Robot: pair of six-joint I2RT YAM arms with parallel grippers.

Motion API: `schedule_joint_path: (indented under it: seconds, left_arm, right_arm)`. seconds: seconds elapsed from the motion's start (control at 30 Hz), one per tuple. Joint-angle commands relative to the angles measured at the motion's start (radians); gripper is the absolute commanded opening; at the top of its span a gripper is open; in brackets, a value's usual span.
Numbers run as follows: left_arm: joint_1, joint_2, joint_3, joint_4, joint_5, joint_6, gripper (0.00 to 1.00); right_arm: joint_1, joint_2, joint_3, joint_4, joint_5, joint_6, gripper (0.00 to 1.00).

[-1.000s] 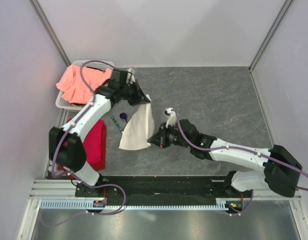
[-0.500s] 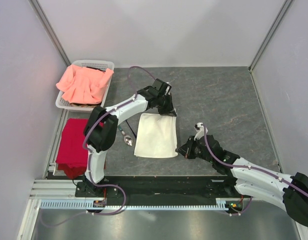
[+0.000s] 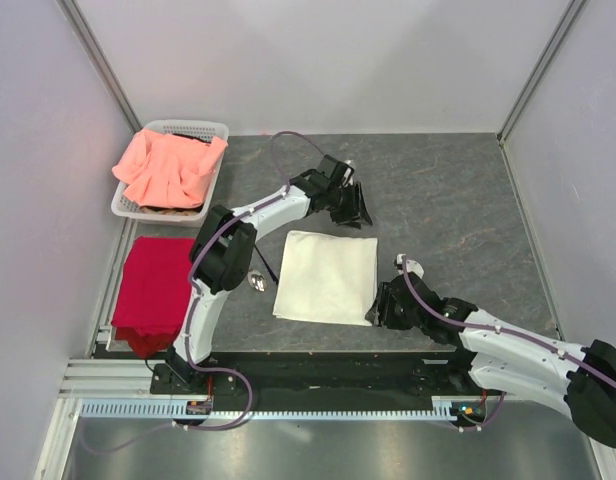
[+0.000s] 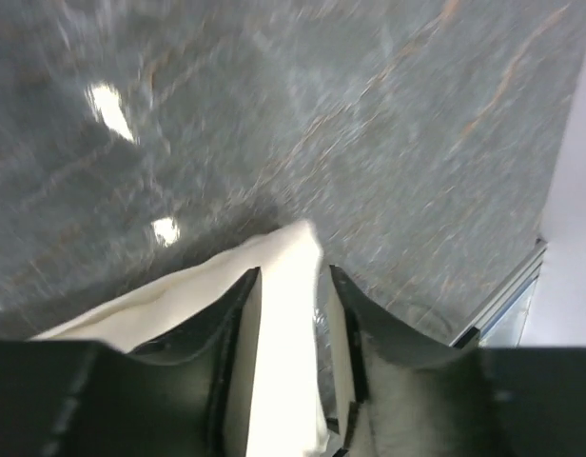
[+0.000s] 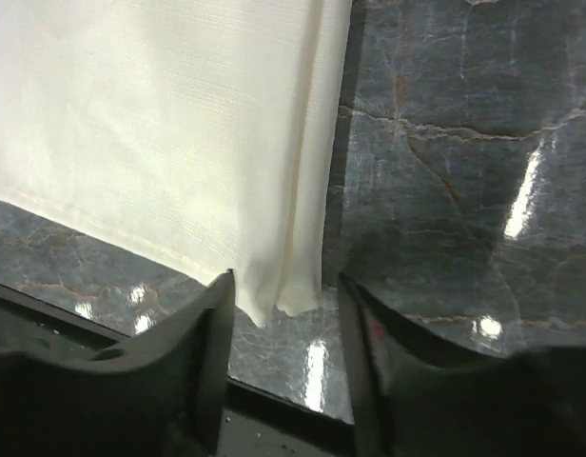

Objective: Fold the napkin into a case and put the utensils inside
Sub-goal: Turn over the upper triangle folded napkin at the center of the board, then smooth out the lower triangle-folded napkin at the center of the board.

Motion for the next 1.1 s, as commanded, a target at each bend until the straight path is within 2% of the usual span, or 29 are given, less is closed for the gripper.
schedule_joint_path:
  seconds: [0.0, 0.03, 0.1, 0.13, 0.2, 0.27, 0.37, 0.5, 0.53, 0.6, 0.63, 0.77, 0.87, 1.07]
  left_arm:
    - [0.028, -0.107, 0.05, 0.048, 0.027, 0.066, 0.49]
    - [0.031, -0.127, 0.027, 0.048, 0.039, 0.072, 0.53]
    - [0.039, -0.172, 0.004, 0.04, 0.083, 0.08, 0.63]
    - [0.04, -0.213, -0.005, 0.03, 0.094, 0.086, 0.64]
    - [0.043, -0.253, -0.043, -0.007, 0.094, 0.092, 0.64]
    - [0.043, -0.322, -0.088, -0.018, 0.102, 0.098, 0.6]
    - [0.043, -0.417, -0.206, -0.019, 0.126, 0.095, 0.51]
    - [0.014, -0.542, -0.443, 0.026, 0.137, 0.074, 0.4]
    - [-0.001, -0.568, -0.482, 0.04, 0.137, 0.065, 0.4]
    - [-0.073, -0.612, -0.566, 0.054, 0.097, 0.057, 0.48]
    - [-0.102, -0.617, -0.585, 0.066, 0.067, 0.057, 0.55]
    - [-0.242, -0.585, -0.629, 0.08, -0.013, 0.063, 0.59]
    - [-0.3, -0.523, -0.611, 0.088, -0.025, 0.058, 0.51]
    - [-0.363, -0.444, -0.564, 0.086, -0.056, 0.062, 0.45]
  right_arm:
    - [0.005, 0.023, 0.112, -0.228, 0.028, -0.023, 0.62]
    - [0.002, 0.026, 0.124, -0.234, 0.031, -0.025, 0.68]
    - [-0.013, 0.034, 0.166, -0.243, 0.046, -0.042, 0.75]
    - [-0.024, 0.052, 0.183, -0.248, 0.055, -0.065, 0.8]
    - [-0.074, 0.084, 0.235, -0.251, 0.056, -0.106, 0.81]
    - [-0.141, 0.156, 0.296, -0.245, 0.039, -0.178, 0.82]
    - [-0.208, 0.238, 0.353, -0.228, -0.015, -0.244, 0.78]
    - [-0.231, 0.256, 0.362, -0.199, -0.044, -0.272, 0.69]
    - [-0.235, 0.247, 0.359, -0.191, -0.067, -0.272, 0.63]
    - [-0.24, 0.236, 0.342, -0.184, -0.095, -0.263, 0.53]
    - [-0.24, 0.218, 0.313, -0.173, -0.133, -0.255, 0.51]
    - [-0.24, 0.135, 0.214, -0.133, -0.206, -0.198, 0.44]
    - [-0.239, 0.074, 0.152, -0.112, -0.246, -0.168, 0.42]
    - [-0.239, -0.02, 0.062, -0.093, -0.257, -0.134, 0.39]
